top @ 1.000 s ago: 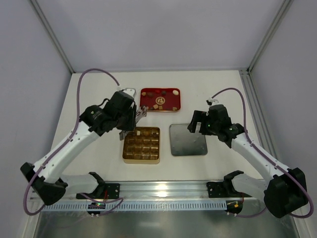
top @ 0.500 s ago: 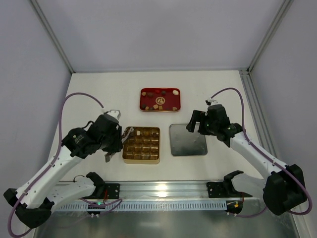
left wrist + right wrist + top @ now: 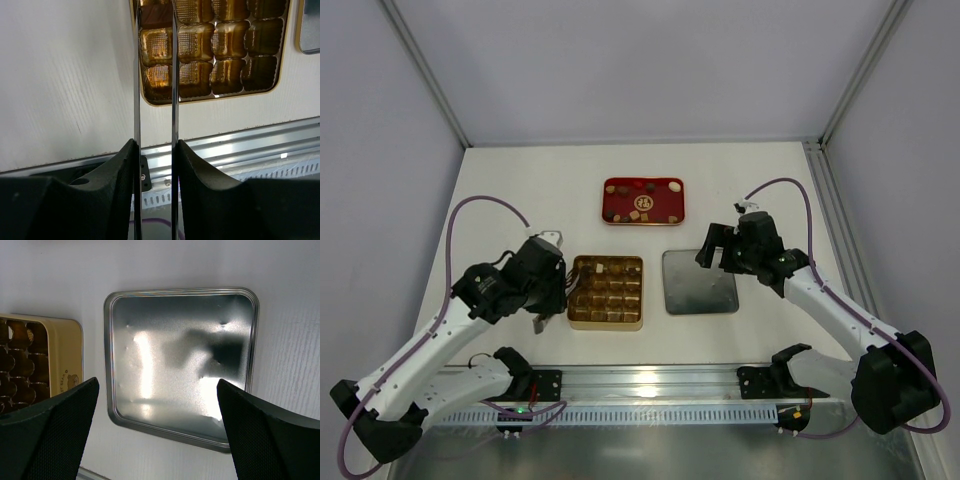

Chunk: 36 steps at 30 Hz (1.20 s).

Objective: Pack the chocolate

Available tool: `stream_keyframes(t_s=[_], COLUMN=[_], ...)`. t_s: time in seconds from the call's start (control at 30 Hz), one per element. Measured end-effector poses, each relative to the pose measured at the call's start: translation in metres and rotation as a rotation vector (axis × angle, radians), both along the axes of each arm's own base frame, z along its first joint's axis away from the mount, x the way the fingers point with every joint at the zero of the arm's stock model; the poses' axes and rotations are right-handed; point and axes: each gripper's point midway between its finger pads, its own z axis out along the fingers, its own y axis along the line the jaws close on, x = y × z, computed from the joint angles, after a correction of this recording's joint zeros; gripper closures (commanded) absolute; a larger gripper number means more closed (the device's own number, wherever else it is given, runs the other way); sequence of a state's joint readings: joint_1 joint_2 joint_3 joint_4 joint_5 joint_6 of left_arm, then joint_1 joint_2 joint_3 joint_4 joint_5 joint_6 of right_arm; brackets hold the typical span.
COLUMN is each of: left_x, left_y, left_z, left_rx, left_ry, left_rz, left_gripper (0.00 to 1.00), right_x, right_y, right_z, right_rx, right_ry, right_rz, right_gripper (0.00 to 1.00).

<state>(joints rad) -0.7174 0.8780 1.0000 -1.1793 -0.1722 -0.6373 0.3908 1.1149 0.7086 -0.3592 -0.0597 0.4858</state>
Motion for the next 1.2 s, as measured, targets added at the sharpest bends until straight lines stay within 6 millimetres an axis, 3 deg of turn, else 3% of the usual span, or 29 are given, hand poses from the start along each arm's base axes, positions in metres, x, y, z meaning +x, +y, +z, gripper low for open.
stream_keyframes(t_s=[0.33,0.63,0.73,0.87,1.0,1.2], left_x=[0.003,0.005,0.011,0.033,0.070,0.146], left_y=[0.000,-0.001,-0.006,-0.026,-0.052,-0.094], left_z=[0.000,0.001,0.012,0.041,0.058,0.048], left_rx=[0.000,0.002,-0.012,-0.046,-0.035,0.023], left_ry=[-0.007,-0.011,-0.027,-0.076,-0.108,-0.102], left_rz=[0.017,0.021,0.017,0.002,-0.028,-0.064], left_gripper=[0.53,0.53,0.52,0.50,0.49,0.50], right_x=[0.000,0.001,0.001,0.001,0.000,-0.005], right_y=[0.000,0.001,0.001,0.001,0.001,-0.002], right_z=[0.000,0.001,0.001,0.001,0.003,0.015], right_rx=[0.001,0.007,0.007,0.006,0.008,0.016], right_ry=[-0.001,-0.005,-0.005,-0.005,-0.010,-0.041], right_rz=[0.000,0.001,0.001,0.001,0.002,0.005], right_gripper=[0.00,0.00,0.00,0.00,0.00,0.00])
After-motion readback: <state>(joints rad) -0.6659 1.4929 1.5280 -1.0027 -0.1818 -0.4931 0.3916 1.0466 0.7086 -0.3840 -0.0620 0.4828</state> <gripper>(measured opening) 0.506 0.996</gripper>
